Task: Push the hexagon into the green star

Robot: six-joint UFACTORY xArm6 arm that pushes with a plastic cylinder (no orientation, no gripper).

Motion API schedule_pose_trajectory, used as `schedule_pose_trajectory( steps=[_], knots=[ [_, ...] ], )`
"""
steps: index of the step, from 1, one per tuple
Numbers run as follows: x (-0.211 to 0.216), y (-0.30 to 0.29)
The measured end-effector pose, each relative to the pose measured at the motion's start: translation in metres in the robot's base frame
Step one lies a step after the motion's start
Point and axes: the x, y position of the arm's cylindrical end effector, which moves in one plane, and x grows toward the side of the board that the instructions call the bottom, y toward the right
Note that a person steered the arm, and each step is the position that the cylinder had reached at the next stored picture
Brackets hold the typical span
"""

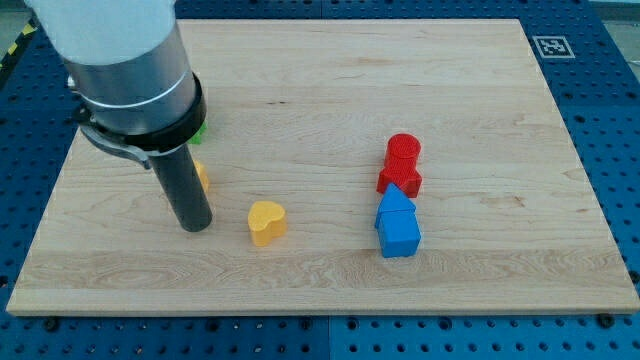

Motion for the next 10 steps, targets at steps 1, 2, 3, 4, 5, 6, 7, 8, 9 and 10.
schedule_pose_trajectory(
  steps=[1, 2, 3, 4, 5, 6, 7, 8, 9, 10],
  knots=[
    [-0.023, -0.001],
    [-0.026, -0.001],
    [-0.042, -0.007],
    [-0.048, -0.007],
    [-0.051, -0.011],
    [-0.053, -0.014],
    [-0.053, -0.016],
    [-0.053, -0.019],
    [-0.031, -0.014],
    [-0.002, -0.012]
  ],
)
